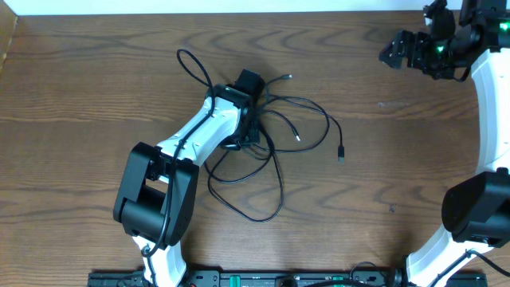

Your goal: Untangle cables

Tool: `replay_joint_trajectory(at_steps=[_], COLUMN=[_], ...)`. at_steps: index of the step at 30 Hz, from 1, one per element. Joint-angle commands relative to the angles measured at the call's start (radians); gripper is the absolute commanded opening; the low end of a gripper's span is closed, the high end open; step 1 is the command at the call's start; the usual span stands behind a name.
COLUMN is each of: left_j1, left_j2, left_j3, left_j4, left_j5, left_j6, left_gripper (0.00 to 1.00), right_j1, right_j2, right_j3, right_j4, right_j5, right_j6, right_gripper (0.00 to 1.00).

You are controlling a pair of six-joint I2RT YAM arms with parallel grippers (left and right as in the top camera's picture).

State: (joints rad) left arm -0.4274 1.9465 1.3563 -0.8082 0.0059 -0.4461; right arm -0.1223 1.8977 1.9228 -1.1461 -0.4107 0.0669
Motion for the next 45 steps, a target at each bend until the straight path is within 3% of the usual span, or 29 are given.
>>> replay_joint_trajectory(at_steps=[1, 6, 11, 18, 25, 33, 39, 45], left_j1=[-0.002, 0.003, 0.021, 0.046, 0.052, 0.118, 0.143, 0.143], left_j2=[0.01, -0.012, -0.153, -0.392, -0.496, -0.512, -0.512, -0.511], left_j3=[0.0, 0.039, 0.143, 0.171, 0.171, 0.171, 0.171, 0.171], left_j4=[0.02, 0.015, 0.008, 0.102, 0.168, 0.209, 0.267, 0.303], left_j5=[-0.026, -0.024, 0.007, 0.166, 0.284, 0.364, 0.45, 0.513], left_j6=[-0.009, 0.031, 0.068, 0.071, 0.064, -0.034, -0.083, -0.107], left_gripper=[0.07, 0.07, 0.07, 0.07, 0.08, 0.07, 0.07, 0.08], right_j1=[0.034, 0.074, 0.128, 0.228, 0.317, 0.338, 0.367, 0.42], right_j2=[0.006, 0.006, 0.006, 0.006, 0.006, 0.006, 0.006, 0.037], right_j3=[-0.006, -0.006, -0.006, -0.006, -0.006, -0.006, -0.006, -0.007], right_j4=[0.002, 0.002, 0.002, 0.019, 0.079, 0.14, 0.147, 0.216], right_j5=[0.0, -0.008, -0.015, -0.08, -0.173, -0.468, -0.475, -0.471], right_j6=[-0.013, -0.013, -0.013, -0.013, -0.013, -0.119, -0.114, -0.003], right_gripper=[0.99, 0.91, 0.85, 0.77, 0.71, 0.69, 0.7, 0.72])
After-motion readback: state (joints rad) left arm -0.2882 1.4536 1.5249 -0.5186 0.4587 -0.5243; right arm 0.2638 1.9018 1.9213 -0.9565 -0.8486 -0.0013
